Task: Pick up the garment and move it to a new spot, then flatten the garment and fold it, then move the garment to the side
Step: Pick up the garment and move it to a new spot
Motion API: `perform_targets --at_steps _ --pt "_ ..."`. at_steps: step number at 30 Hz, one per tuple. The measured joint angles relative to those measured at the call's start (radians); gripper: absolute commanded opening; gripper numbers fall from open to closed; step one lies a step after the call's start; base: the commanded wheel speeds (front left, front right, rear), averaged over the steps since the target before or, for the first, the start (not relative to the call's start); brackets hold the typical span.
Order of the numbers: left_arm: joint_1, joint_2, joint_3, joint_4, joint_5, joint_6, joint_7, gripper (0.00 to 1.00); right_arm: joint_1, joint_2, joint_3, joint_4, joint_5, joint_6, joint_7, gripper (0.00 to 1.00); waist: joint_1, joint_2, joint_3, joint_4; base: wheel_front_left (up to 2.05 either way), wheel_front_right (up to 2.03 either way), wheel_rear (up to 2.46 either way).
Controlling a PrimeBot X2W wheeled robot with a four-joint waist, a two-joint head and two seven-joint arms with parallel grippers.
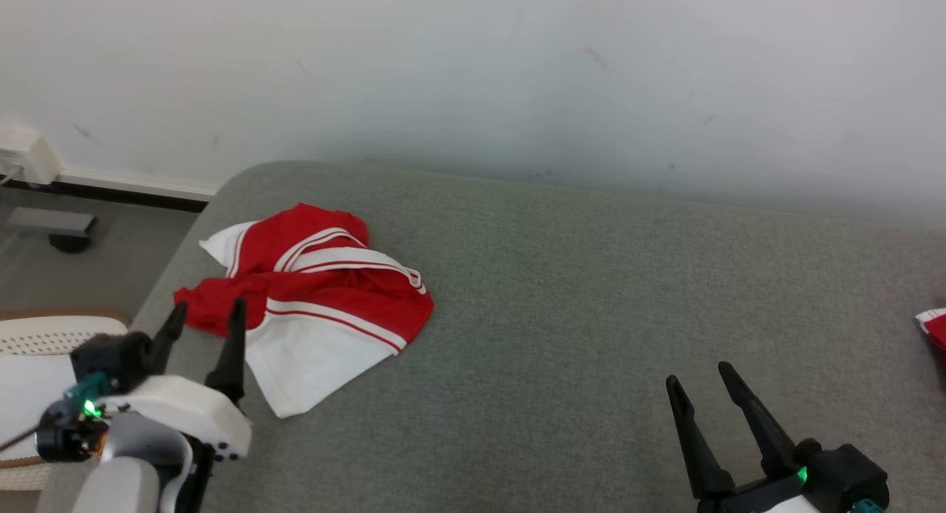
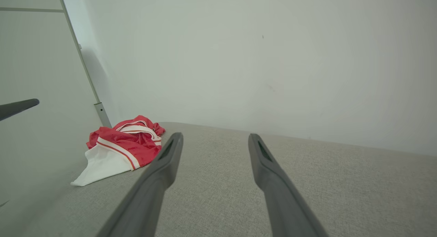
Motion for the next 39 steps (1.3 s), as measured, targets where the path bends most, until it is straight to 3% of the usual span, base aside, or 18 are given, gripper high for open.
perform_targets --at_steps 10,23,24,25,26,27,39 --pt "-0.182 0.117 0.046 0.248 -0.099 -0.016 0.139 1.00 -0.067 0.003 -0.001 -0.003 -0.008 0.000 0.000 1.00 0.0001 0.0000 0.099 -0.123 0.00 0.00 0.00" --pt "-0.312 0.186 0.058 0.622 -0.130 -0.017 0.089 1.00 -0.127 0.019 0.013 -0.007 -0.012 0.000 0.000 1.00 0.0001 0.0000 0.211 -0.281 0.00 0.00 0.00" --pt "-0.318 0.193 0.059 0.644 -0.130 -0.017 0.081 0.93 -0.128 0.021 0.012 -0.007 -0.014 0.000 0.000 1.00 0.0001 0.0000 0.215 -0.290 0.00 0.00 0.00" --pt "-0.322 0.197 0.057 0.659 -0.130 -0.017 0.072 0.47 -0.128 0.021 0.009 -0.007 -0.015 0.000 0.000 1.00 0.0001 0.0000 0.218 -0.298 0.00 0.00 0.00" --pt "-0.327 0.197 0.055 0.673 -0.130 -0.017 0.061 0.31 -0.128 0.021 0.006 -0.007 -0.015 0.000 0.000 1.00 0.0001 0.0000 0.220 -0.304 0.00 0.00 0.00" --pt "-0.330 0.197 0.052 0.685 -0.130 -0.017 0.050 0.00 -0.128 0.022 0.003 -0.007 -0.015 0.000 0.000 1.00 0.0001 0.0000 0.221 -0.308 0.00 0.00 0.00" --pt "-0.338 0.186 -0.054 0.705 -0.134 -0.023 -0.037 0.00 -0.098 0.024 -0.007 0.007 -0.014 0.000 0.000 1.00 0.0000 0.0000 0.129 -0.276 0.00 0.00 0.00"
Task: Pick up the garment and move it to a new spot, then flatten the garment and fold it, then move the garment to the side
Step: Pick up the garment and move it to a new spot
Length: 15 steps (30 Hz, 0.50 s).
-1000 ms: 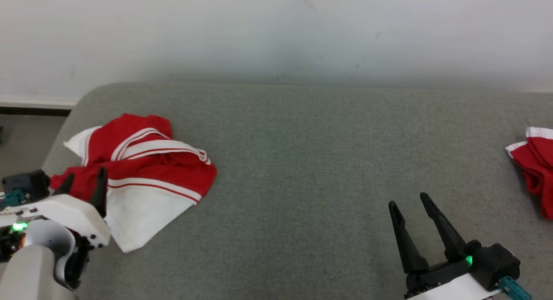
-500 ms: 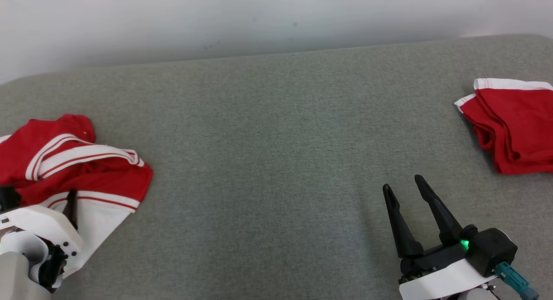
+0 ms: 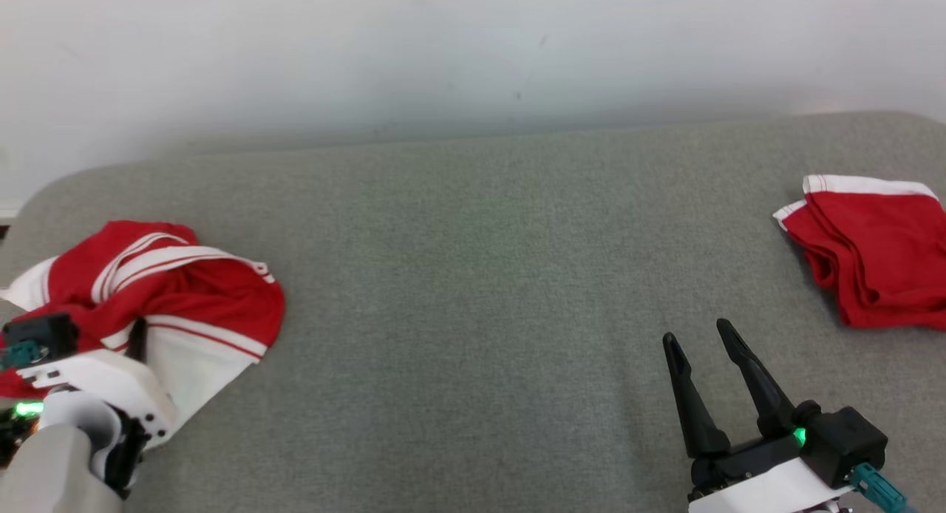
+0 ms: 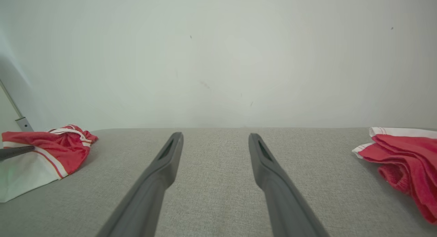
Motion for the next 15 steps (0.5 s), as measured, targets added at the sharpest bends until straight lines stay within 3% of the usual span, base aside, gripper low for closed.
perform_targets --at_steps 9,15 --pt "-0.001 -0.031 -0.155 -0.223 -0.122 -0.002 0.019 0.00 0.032 -0.013 -0.032 0.004 0.007 0.000 0.000 1.00 -0.0001 0.0000 -0.083 0.032 0.00 0.00 0.00" --pt "0.007 -0.051 -0.212 -0.417 -0.172 -0.002 0.047 0.00 0.048 -0.020 -0.043 0.004 0.007 0.000 0.000 1.00 -0.0001 0.0000 -0.111 0.005 0.00 0.00 0.00"
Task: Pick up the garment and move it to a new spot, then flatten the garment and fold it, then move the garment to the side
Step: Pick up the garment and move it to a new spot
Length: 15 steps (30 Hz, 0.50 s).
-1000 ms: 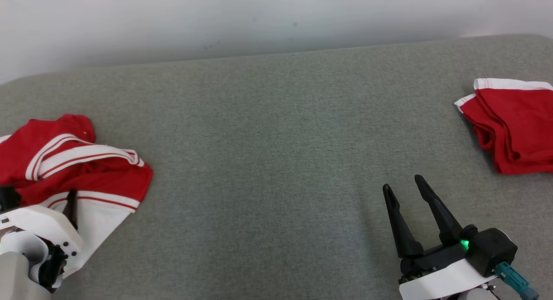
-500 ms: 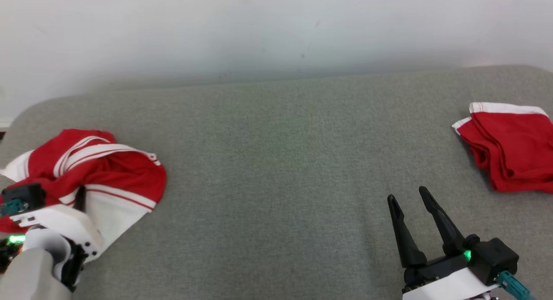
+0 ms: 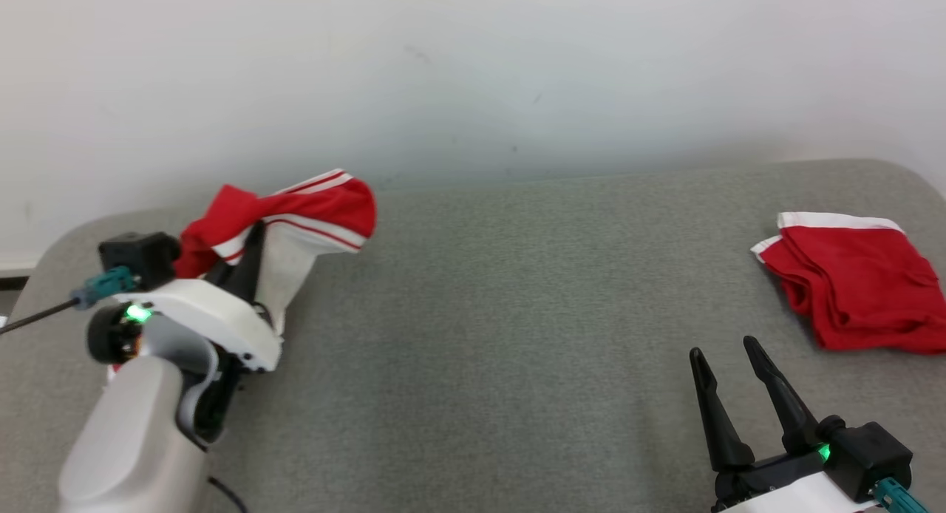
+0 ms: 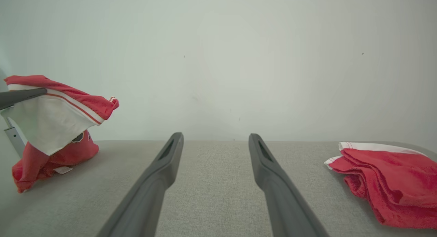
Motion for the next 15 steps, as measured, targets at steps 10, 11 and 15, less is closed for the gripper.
perform_targets --at_steps 10,11,15 --pt "0.075 -0.140 -0.068 -0.189 -0.043 0.022 0.020 0.00 -0.002 -0.032 0.003 0.003 0.006 0.000 0.000 1.00 0.0000 0.0000 -0.019 -0.105 0.00 0.00 0.00" --pt "0.083 -0.153 -0.077 -0.194 -0.042 0.027 0.016 0.00 -0.005 -0.034 0.005 0.003 0.006 0.000 0.000 1.00 0.0000 0.0000 -0.020 -0.117 0.00 0.00 0.00" --pt "0.110 -0.187 -0.116 -0.189 -0.032 0.042 0.005 0.00 -0.025 -0.037 0.012 -0.008 0.005 0.000 0.000 1.00 0.0000 0.0000 -0.021 -0.166 0.00 0.00 0.00"
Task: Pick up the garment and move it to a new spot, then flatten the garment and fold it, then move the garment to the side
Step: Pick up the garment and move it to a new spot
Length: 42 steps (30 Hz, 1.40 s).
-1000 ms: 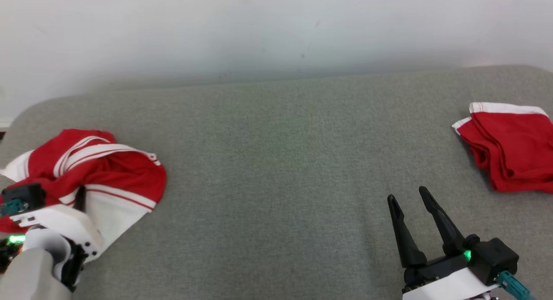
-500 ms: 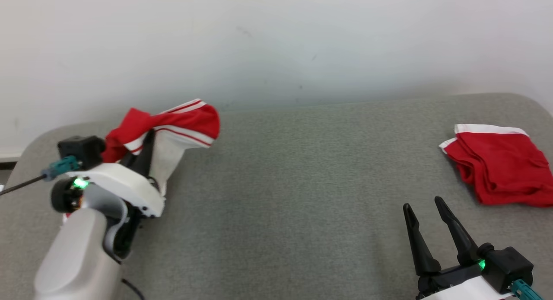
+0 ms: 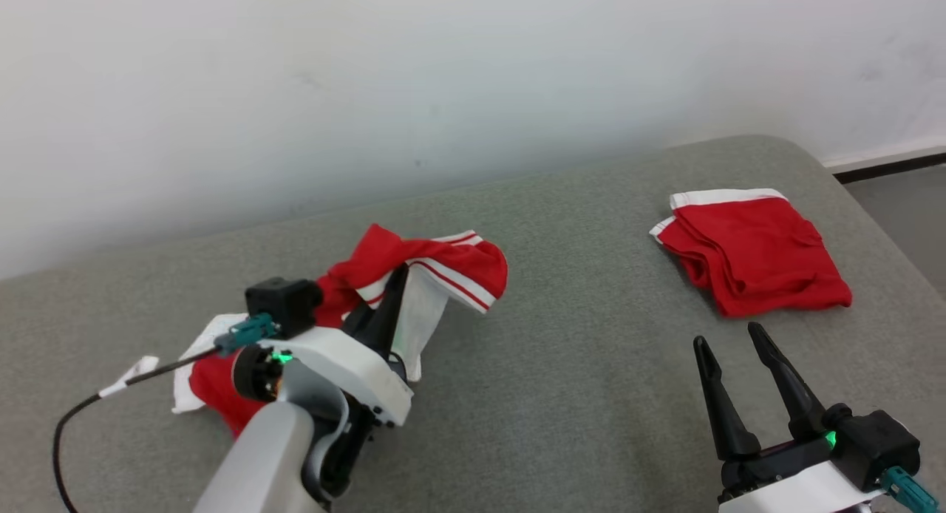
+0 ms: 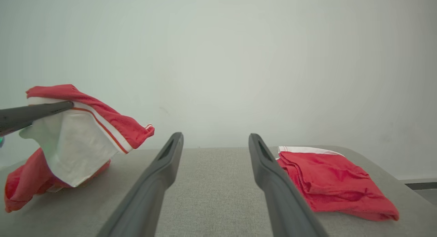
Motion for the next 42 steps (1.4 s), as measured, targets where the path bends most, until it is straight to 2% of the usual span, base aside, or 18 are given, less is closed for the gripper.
perform_targets --at_steps 6,10,11,12,20,28,33,42 --pt "0.018 -0.043 -0.060 0.077 0.005 0.000 -0.019 0.00 -0.004 -0.003 0.011 -0.002 0.001 0.000 0.000 1.00 0.0000 0.0000 0.012 -0.064 0.00 0.00 0.00" --pt "0.018 -0.059 -0.106 0.148 -0.029 -0.018 -0.043 0.00 -0.011 0.004 0.020 0.001 0.007 0.000 0.000 1.00 0.0000 0.0001 0.027 -0.094 0.00 0.00 0.00" --pt "0.018 -0.061 -0.119 0.170 -0.036 -0.022 -0.042 0.56 -0.013 0.007 0.021 0.001 0.007 0.000 0.000 1.00 0.0000 0.0000 0.031 -0.100 0.00 0.00 0.00" --pt "0.018 -0.063 -0.133 0.186 -0.038 -0.026 -0.041 1.00 -0.014 0.010 0.024 0.002 0.007 0.000 0.000 1.00 0.0000 0.0000 0.034 -0.103 0.00 0.00 0.00" --pt "0.006 -0.063 -0.188 0.214 -0.065 -0.035 -0.093 1.00 -0.007 0.016 0.010 0.007 0.009 0.000 0.000 1.00 0.0000 0.0000 0.032 -0.058 0.00 0.00 0.00" --pt "0.053 0.014 -0.209 0.100 -0.078 -0.039 -0.123 1.00 0.007 0.011 -0.017 0.003 0.009 0.000 0.000 1.00 0.0000 0.0000 0.004 0.033 0.00 0.00 0.00" --pt "0.095 0.067 -0.184 -0.002 -0.065 0.016 -0.143 1.00 0.023 0.008 -0.028 -0.001 0.008 0.000 0.000 1.00 0.0000 0.0000 -0.012 0.094 0.00 0.00 0.00" --pt "0.235 0.142 -0.078 -0.150 -0.024 0.133 -0.207 1.00 0.046 0.009 -0.040 -0.005 0.005 0.000 0.000 1.00 0.0000 0.0000 -0.030 0.170 0.00 0.00 0.00"
